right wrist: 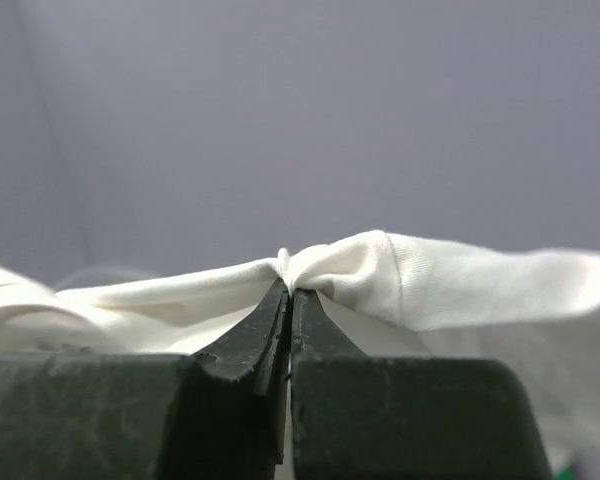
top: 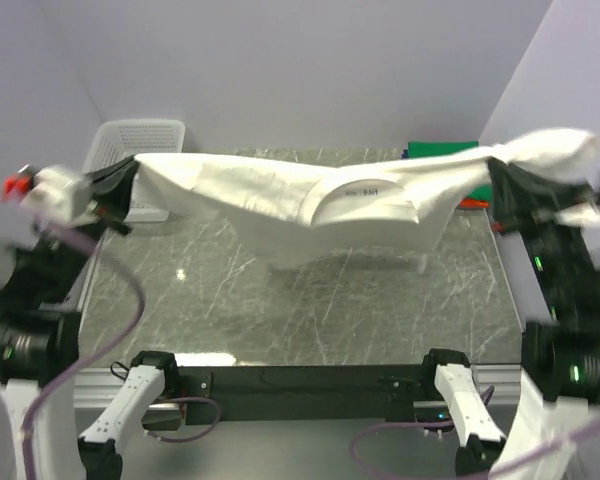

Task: Fold and stack the t-shirts
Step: Flatten the tshirt out

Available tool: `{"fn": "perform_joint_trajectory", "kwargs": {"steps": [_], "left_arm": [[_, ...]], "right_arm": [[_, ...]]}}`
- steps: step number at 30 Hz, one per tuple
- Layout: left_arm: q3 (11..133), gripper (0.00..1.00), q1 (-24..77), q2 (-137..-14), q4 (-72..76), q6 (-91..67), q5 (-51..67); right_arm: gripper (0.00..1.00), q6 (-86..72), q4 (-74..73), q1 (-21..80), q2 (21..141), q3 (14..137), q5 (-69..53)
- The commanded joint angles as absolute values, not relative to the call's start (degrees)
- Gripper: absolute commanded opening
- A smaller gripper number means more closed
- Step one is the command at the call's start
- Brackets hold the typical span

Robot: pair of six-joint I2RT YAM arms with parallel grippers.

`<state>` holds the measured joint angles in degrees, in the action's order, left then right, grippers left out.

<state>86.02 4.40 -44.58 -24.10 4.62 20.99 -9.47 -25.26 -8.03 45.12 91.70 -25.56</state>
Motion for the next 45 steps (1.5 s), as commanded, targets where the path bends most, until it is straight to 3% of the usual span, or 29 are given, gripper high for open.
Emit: {"fn": "perform_joint_trajectory", "kwargs": {"steps": [1, 7, 12, 18, 23, 24, 25, 26, 27, 28, 29, 30, 31, 32, 33, 39, 43, 45], "left_arm": [[91.04, 0.01, 4.22, -40.26, -20.12, 0.88, 16.35], [97.2, 0.01, 4.22, -40.78, -24.42, -2.46, 15.56], [94.67, 0.01, 4.22, -42.89, -26.72, -2.37, 13.98], [80.0, 0.01, 4.22, -45.96, -25.76, -0.62, 15.64], [63.66, 0.01, 4.22, -53.77, -17.96, -0.79, 13.71], [61.72, 0.01, 4.22, -55.88, -16.45, -1.05, 11.54], [58.65, 0.01, 4.13, -61.29, -14.78, -1.58, 9.08], [58.36, 0.01, 3.87, -64.91, -14.07, -2.19, 6.7], [59.23, 0.01, 2.91, -68.78, -17.89, -3.07, 5.29], [63.07, 0.01, 0.2, -76.39, -21.24, -3.34, 8.23], [64.58, 0.06, -1.65, -79.16, -24.14, -4.21, 9.22], [65.12, 0.21, -3.5, -80.49, -25.65, -5.09, 9.75], [64.26, 0.28, -7.43, -80.42, -26.19, -5.88, 11.93], [63.29, 0.44, -8.95, -79.46, -25.84, -5.45, 12.3], [62.32, 0.47, -9.66, -78.32, -25.58, -4.84, 11.96], [59.32, 0.5, -9.5, -74.35, -24.08, 1.3, 17.48], [59.85, 0.46, -6.16, -76.11, -25.22, 9.99, 21.26], [59.68, 0.44, -3.45, -77.16, -25.14, 11.95, 20.66]], "right_arm": [[0.0, -7.91, -17.14, -8.26, 39.38, 91.66, -16.72], [0.0, -7.91, -14.94, -8.35, 37.79, 96.41, -14.59], [0.0, -8.52, -14.5, -8.35, 43.13, 94.05, -17.65], [0.0, -10.37, -12.76, -7.04, 54.64, 85.62, -25.66], [0.0, -4.31, -9.07, 5.67, 69.4, 78.14, -16.98], [0.0, -3.44, -8.53, 7.45, 78.57, 78.92, -15.05], [0.05, -2.38, -10.61, 8.78, 84.75, 85.97, -13.64], [0.34, -1.59, -14.46, 10.18, 91.6, 92.57, -12.32], [0.48, -0.62, -28.08, 12.28, 106.03, 101.16, -10.3], [0.6, 0.95, -36.83, 13.0, 113.31, 122.13, -8.54], [0.7, 1.92, -41.87, 13.18, 117.99, 125.91, -6.44], [0.81, 3.41, -40.62, 13.18, 116.3, 122.99, -6.42], [0.88, 4.38, -39.82, 12.75, 114.28, 116.43, -7.29], [0.89, 5.35, -39.38, 12.4, 112.0, 113.15, -9.04], [0.89, 6.23, -38.77, 12.31, 107.62, 110.24, -8.62], [0.9, 13.18, -43.05, 12.04, 95.03, 94.85, -15.72], [0.76, 16.77, -50.96, 12.66, 95.36, 90.54, -16.96], [0.63, 17.75, -52.64, 12.92, 94.84, 86.34, -16.27]]}}
